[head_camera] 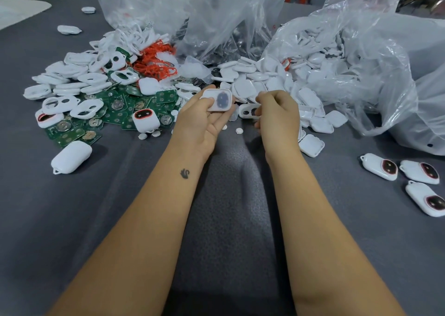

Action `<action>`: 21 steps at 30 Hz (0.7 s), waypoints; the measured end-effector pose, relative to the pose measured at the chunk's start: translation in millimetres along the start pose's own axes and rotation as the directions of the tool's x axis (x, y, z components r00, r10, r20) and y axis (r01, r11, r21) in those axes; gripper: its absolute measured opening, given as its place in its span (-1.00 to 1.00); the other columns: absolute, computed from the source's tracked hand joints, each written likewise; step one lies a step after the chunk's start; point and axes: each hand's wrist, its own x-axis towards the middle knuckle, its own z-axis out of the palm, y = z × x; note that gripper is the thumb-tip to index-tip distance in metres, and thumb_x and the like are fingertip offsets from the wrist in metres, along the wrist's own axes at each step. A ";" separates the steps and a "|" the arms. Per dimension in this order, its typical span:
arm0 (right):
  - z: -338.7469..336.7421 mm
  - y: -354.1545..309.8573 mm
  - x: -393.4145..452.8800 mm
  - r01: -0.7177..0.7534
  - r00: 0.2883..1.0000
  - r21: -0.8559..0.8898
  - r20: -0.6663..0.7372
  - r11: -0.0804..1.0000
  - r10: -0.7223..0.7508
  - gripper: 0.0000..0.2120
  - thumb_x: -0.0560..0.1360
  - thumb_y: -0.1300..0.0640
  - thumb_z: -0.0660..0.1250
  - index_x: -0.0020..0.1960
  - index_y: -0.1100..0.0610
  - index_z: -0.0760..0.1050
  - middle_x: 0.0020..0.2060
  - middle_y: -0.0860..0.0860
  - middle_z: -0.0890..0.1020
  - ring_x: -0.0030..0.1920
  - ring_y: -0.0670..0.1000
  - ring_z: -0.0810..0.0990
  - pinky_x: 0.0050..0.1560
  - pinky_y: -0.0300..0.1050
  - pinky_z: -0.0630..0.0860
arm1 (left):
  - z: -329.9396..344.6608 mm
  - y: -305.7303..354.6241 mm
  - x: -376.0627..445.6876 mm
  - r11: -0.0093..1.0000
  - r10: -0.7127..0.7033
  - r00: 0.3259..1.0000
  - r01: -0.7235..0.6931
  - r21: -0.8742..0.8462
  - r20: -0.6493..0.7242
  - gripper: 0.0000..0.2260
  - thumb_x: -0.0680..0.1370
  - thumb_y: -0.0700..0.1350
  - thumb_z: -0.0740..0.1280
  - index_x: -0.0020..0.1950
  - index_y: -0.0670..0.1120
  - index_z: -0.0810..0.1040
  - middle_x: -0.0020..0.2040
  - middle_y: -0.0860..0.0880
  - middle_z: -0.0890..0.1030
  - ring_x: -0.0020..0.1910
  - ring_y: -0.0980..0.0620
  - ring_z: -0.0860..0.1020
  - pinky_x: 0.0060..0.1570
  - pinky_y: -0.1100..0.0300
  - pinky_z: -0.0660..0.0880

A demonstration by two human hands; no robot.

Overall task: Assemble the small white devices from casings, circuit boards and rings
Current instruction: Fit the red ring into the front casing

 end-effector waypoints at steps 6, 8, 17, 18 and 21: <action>16.3 5.0 -13.9 0.266 0.963 -0.283 0.127 0.922 -0.239 -0.89 0.48 0.15 0.25 -0.19 -0.03 0.47 -0.28 -0.09 0.57 -0.19 -0.05 0.54 -0.13 -0.04 0.48 | 0.4 12.5 1.5 0.995 0.103 0.993 -0.104 -0.009 -0.057 -0.77 0.62 -0.38 0.07 0.15 -0.27 0.48 -0.04 -0.28 0.62 -0.07 -0.16 0.64 -0.16 0.12 0.65; 26.3 6.1 -19.2 0.393 0.912 -0.360 0.268 0.846 -0.310 -0.89 0.50 0.15 0.25 -0.06 0.01 0.54 -0.15 -0.04 0.59 -0.08 0.01 0.54 -0.07 -0.01 0.49 | -0.5 22.0 1.3 0.985 0.170 0.982 -0.170 0.004 -0.083 -0.78 0.61 -0.39 0.08 0.12 -0.26 0.49 -0.01 -0.28 0.61 -0.03 -0.17 0.63 -0.13 0.11 0.64; 88.6 -5.4 -21.5 0.791 0.535 -0.314 0.770 0.525 -0.346 -0.52 0.51 0.38 0.16 0.43 0.25 0.35 0.35 0.19 0.44 0.34 0.20 0.37 0.33 0.01 0.31 | -29.6 73.1 -1.2 0.919 0.390 0.870 -0.387 0.073 -0.300 -0.78 0.58 -0.42 0.11 0.04 -0.25 0.52 -0.03 -0.25 0.60 0.05 -0.20 0.63 0.00 0.01 0.63; 94.7 -5.9 -19.6 0.798 0.516 -0.324 0.804 0.509 -0.297 -0.47 0.50 0.36 0.17 0.47 0.22 0.30 0.42 0.18 0.37 0.39 0.19 0.32 0.37 0.00 0.28 | -30.3 76.8 -0.8 0.917 0.394 0.864 -0.395 0.063 -0.313 -0.77 0.58 -0.42 0.11 -0.02 -0.23 0.53 -0.04 -0.24 0.60 0.07 -0.22 0.63 0.00 0.00 0.63; 104.4 -3.6 -12.9 0.819 0.508 -0.411 0.844 0.400 -0.172 -0.42 0.52 0.17 0.25 0.52 0.05 0.24 0.51 0.06 0.27 0.49 0.09 0.20 0.44 -0.02 0.22 | -33.8 81.0 -1.0 0.914 0.402 0.862 -0.396 0.084 -0.310 -0.75 0.57 -0.42 0.10 -0.06 -0.22 0.54 -0.07 -0.22 0.60 0.09 -0.22 0.62 -0.01 0.01 0.63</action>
